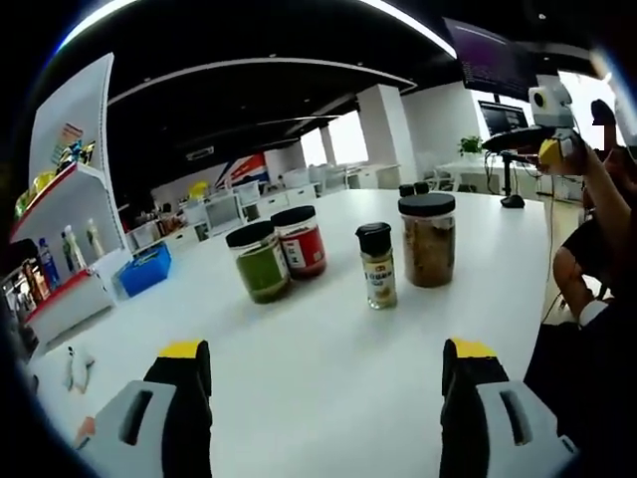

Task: Pick up the mixed condiments and ingredients on the table and sort them into separate groups

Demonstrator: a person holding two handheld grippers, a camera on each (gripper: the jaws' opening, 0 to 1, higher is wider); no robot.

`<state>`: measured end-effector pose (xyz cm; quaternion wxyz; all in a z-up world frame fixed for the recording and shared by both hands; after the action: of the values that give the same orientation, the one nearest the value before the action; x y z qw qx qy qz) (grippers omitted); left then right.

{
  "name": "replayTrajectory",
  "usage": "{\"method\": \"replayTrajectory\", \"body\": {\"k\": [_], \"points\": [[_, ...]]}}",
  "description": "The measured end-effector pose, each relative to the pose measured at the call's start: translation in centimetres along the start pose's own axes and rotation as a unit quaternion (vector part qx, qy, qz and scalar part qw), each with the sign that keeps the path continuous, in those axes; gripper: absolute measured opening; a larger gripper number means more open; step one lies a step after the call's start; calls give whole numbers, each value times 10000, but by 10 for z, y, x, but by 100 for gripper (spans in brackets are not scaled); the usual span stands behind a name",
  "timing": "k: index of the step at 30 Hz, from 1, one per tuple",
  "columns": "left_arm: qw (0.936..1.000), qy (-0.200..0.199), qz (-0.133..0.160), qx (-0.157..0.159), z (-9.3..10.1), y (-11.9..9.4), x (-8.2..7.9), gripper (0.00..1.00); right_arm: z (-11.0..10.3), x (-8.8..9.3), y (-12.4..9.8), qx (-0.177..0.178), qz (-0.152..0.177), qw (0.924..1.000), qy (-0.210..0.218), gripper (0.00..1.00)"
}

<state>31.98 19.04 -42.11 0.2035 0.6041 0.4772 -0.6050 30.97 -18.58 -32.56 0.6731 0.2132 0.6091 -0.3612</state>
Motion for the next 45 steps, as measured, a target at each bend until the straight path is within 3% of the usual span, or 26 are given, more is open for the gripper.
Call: {"method": "replayTrajectory", "body": {"k": [5,9,14,20,25,29,30,35,45], "points": [[9999,-38,42,93,7,0,4,95,-18,-28,46,-386,315,9986,-187,87],[9999,-12,69,123,9,0,5,95,-32,-36,85,-651,413,9970,-99,87],[9998,-56,105,188,11,-1,6,95,-49,-27,129,-823,287,9962,-12,87],[9995,-56,56,300,14,1,11,95,-66,-1,169,-656,-262,9975,86,80],[9992,-83,73,385,15,3,13,95,-75,22,184,-50,-719,9970,-299,77],[9988,-55,75,474,19,4,15,95,-81,40,192,116,-910,9947,-467,77],[9987,-59,73,506,20,5,15,95,-82,39,194,155,-701,9956,-596,77],[9983,-46,45,586,23,8,18,95,-84,42,197,353,-563,9965,-506,72],[9980,-49,90,623,26,9,17,95,-86,44,207,633,-762,9899,-1018,64]]}}
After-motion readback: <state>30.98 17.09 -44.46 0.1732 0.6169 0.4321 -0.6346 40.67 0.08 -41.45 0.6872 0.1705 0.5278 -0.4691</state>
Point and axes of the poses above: the point that each gripper's makers call its tool centre point, and the gripper's own axes: y roughly forward along the fingers, z roughly to its right, x roughly out of its underside, the point moved 9 cm from there along -y, roughly backward along the fingers, and after that the axes turned 3 degrees about x, right-handed, at the moved point
